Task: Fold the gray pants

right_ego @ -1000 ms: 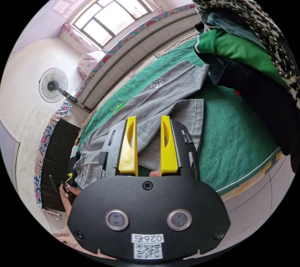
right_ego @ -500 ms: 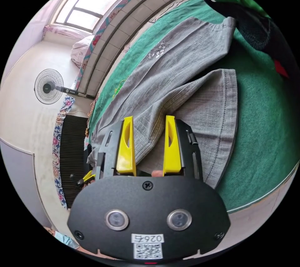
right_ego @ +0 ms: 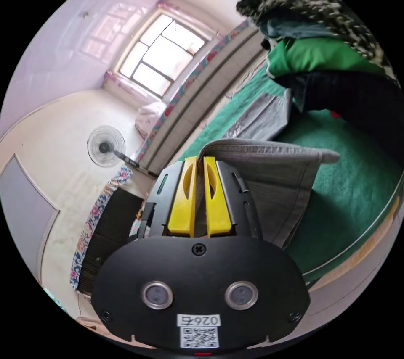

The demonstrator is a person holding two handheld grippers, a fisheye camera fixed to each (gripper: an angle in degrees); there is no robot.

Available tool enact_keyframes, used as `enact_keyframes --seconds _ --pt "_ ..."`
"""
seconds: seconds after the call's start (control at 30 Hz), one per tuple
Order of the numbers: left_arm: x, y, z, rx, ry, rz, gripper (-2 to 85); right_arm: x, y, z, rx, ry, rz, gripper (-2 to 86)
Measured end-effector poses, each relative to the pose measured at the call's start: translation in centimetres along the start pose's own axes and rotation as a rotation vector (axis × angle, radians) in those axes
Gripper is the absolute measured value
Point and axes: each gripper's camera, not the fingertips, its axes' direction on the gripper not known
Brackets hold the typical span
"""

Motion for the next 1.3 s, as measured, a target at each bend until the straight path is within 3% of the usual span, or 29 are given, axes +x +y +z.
enact_keyframes --seconds 0.3,0.6,0.83,0.93,1.03,1.13,1.3 --pt "-6.0 2.1 -1.1 0.242 0.2 -0.187 3.1 -1.4 -3.5 -4.5 0.102 -0.015 0.028 -1.2" --pt "-7.1 0.2 -0.3 0.367 0.266 -0.187 3.1 -7.3 -7.8 -3.0 0.112 0.08 -0.166 -1.4" --pt "-9.4 -4.5 2.0 0.514 0.228 -0.279 3.8 -10.0 -19.9 8.6 0.037 0.173 -0.256 -0.5" --pt "-9.3 -8.1 5.3 0.58 0.002 -0.305 5.4 -6.5 -27.5 20.9 -0.204 0.296 -0.225 2.9" --pt "-9.6 -9.5 9.0 0.518 -0.112 -0.35 8.1 -2.5 -29.5 27.1 -0.302 0.432 -0.221 3.4" --pt "-10.0 -9.9 10.5 0.523 0.024 -0.361 5.9 1.0 -28.9 27.6 -0.282 0.416 -0.278 2.4" --pt "-5.0 -13.0 12.6 0.309 -0.048 -0.17 3.0 11.9 -29.7 28.2 -0.381 0.437 -0.213 0.7"
